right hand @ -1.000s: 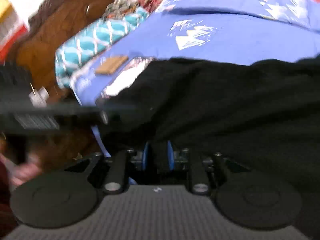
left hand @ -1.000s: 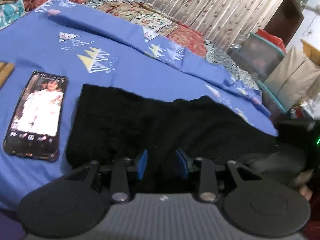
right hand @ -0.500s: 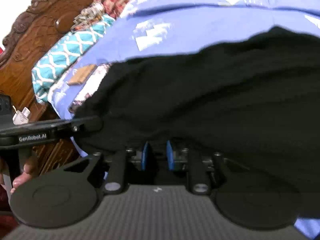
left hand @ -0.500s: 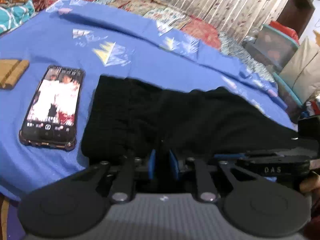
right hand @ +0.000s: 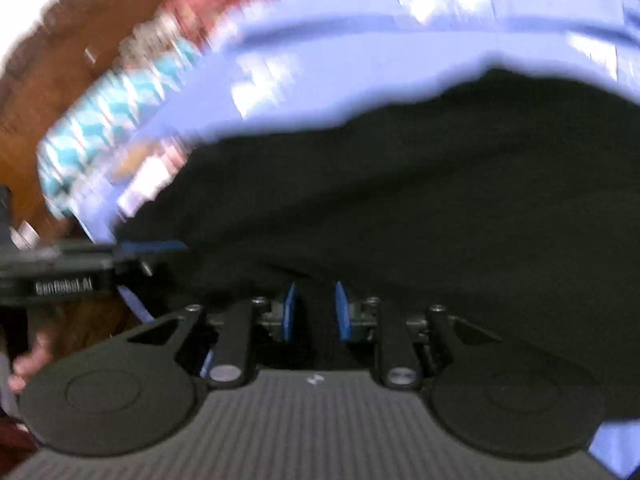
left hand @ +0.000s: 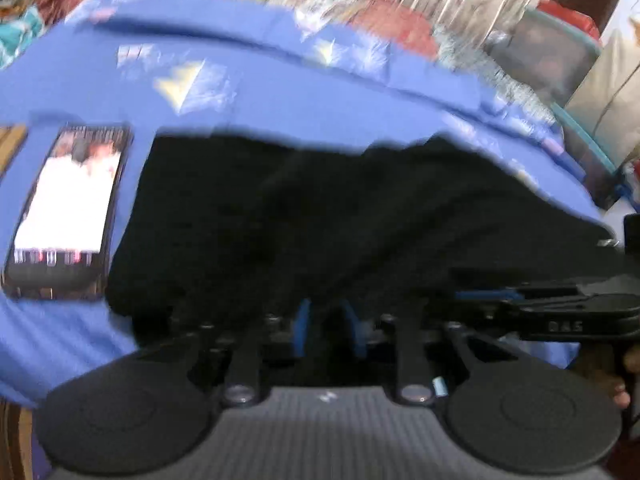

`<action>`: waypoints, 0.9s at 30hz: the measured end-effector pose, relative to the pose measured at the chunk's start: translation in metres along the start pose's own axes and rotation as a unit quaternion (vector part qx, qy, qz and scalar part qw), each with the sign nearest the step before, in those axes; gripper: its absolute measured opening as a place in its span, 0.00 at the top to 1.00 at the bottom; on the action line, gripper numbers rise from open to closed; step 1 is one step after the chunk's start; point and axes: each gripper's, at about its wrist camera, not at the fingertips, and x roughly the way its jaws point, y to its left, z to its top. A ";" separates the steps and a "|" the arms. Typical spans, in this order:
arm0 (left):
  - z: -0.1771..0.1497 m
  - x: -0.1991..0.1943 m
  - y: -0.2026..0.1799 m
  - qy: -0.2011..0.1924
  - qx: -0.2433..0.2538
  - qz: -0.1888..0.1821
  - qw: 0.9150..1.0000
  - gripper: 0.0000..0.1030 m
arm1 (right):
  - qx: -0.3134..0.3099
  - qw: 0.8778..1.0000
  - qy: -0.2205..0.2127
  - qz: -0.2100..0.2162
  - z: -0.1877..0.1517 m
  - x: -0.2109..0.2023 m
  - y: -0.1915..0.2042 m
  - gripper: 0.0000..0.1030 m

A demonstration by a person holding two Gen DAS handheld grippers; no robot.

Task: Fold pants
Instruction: 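Fold the pants in half, bringing the right gripper's hem toward the left gripper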

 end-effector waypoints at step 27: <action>0.096 0.064 0.013 -0.034 -0.002 0.109 0.993 0.80 | 0.081 0.994 -0.066 -0.027 0.003 -0.023 -0.051 0.73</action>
